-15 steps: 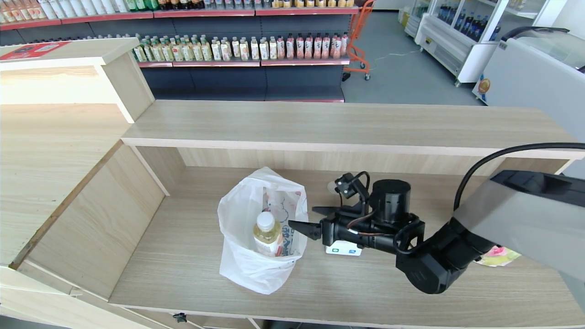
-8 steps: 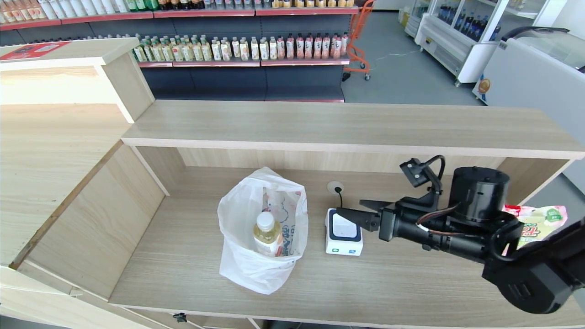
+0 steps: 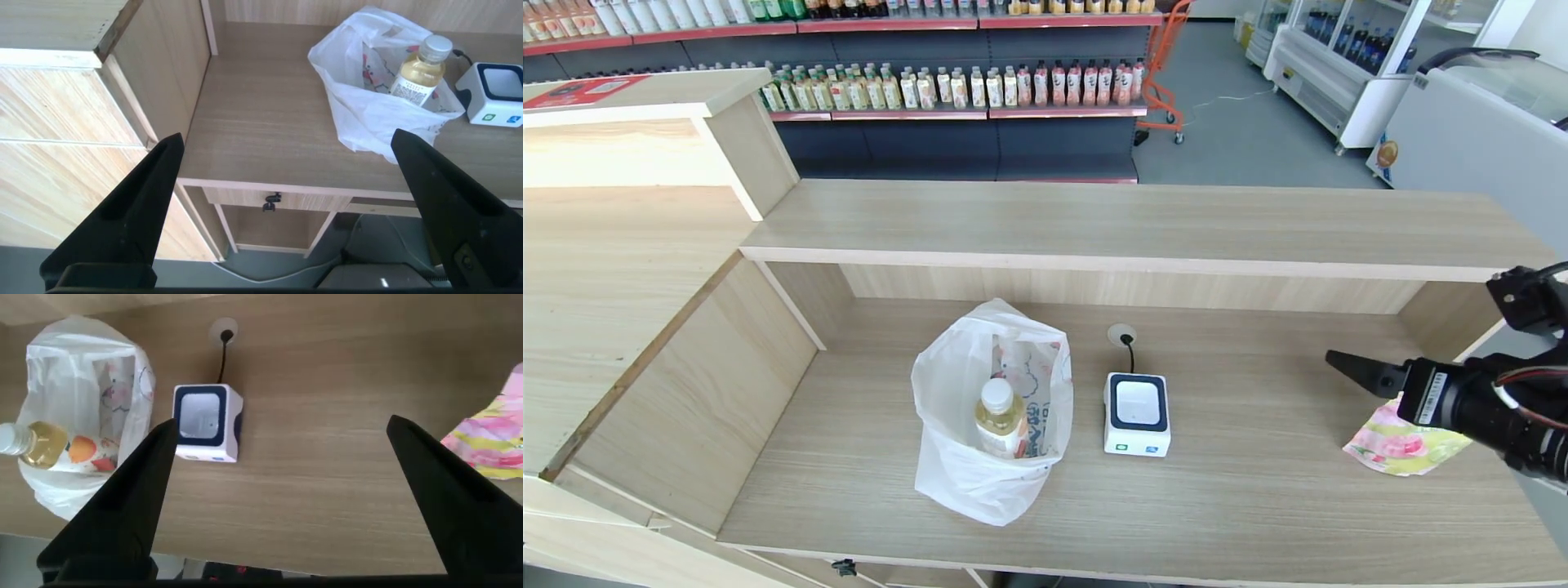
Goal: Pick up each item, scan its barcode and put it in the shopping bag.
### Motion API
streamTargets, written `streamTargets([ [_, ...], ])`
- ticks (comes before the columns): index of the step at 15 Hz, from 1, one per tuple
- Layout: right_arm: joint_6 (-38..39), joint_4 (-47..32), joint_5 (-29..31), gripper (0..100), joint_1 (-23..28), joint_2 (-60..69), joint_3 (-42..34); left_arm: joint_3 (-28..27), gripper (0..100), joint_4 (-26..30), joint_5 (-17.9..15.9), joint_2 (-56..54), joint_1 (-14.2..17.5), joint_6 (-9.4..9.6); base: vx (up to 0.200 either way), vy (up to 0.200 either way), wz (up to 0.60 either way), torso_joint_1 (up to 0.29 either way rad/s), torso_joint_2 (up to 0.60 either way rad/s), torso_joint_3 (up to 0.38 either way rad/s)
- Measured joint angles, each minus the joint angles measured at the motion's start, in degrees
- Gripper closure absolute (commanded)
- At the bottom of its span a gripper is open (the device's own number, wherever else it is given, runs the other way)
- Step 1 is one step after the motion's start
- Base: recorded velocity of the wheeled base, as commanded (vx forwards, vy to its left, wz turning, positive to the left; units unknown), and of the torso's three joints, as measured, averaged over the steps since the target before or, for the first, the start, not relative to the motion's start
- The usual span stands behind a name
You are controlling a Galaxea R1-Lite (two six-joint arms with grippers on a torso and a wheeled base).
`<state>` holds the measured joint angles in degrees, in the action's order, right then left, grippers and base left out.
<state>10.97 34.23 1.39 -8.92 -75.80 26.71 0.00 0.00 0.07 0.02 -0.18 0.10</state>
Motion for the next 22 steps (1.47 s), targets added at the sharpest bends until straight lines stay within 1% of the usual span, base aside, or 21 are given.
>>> streamTargets([
  [2, 1.23, -3.11, 0.13, 0, 2.29, 3.17, 1.16, 0.00, 0, 0.00, 0.00, 0.00, -0.02, 0.00, 0.000, 0.000, 0.00, 0.000, 0.00, 0.000],
  [6, 2.62, -9.24, -0.05, 0, 3.47, 8.25, 2.67, 0.00, 0, 0.00, -0.02, 0.00, 0.00, 0.00, 0.000, 0.000, 0.00, 0.000, 0.00, 0.000],
  [8, 2.82, -10.20, -0.02, 0, 4.24, 9.18, 2.76, 0.00, 0, 0.00, 0.00, 0.00, 0.00, -0.28, -0.200, -0.200, 0.00, 0.005, 0.00, 0.002],
  [12, 7.83, -12.31, 0.02, 0, 4.61, 9.62, 2.47, 0.00, 0, 0.00, 0.02, 0.00, 0.00, -0.28, -0.200, -0.200, 0.00, 0.002, 0.01, 0.002],
  [15, 9.22, -13.54, 0.16, 0, 5.05, 10.01, 2.45, -0.02, 0, 0.00, 0.00, 0.00, 0.00, -0.07, -0.200, -0.200, 0.00, -0.006, 0.00, 0.005],
  [18, 9.36, -13.54, 0.11, 0, 5.40, 9.85, 3.55, -0.02, 0, 0.05, 0.00, 0.00, 0.02, -0.10, 0.000, 0.000, 0.00, 0.000, 0.00, 0.000],
  [20, 10.70, -13.52, 0.16, 0, 5.46, 9.30, 4.77, -0.05, 0, 0.00, -0.05, 0.00, 0.05, -0.05, 0.000, -0.200, 0.00, -0.005, 0.00, 0.009],
  [22, 14.37, -13.76, 0.17, 0, 5.45, 8.24, 6.41, -0.05, 0, 0.00, 0.00, 0.00, 0.02, 0.09, 0.000, -0.200, 0.00, 0.010, 0.00, -0.005],
])
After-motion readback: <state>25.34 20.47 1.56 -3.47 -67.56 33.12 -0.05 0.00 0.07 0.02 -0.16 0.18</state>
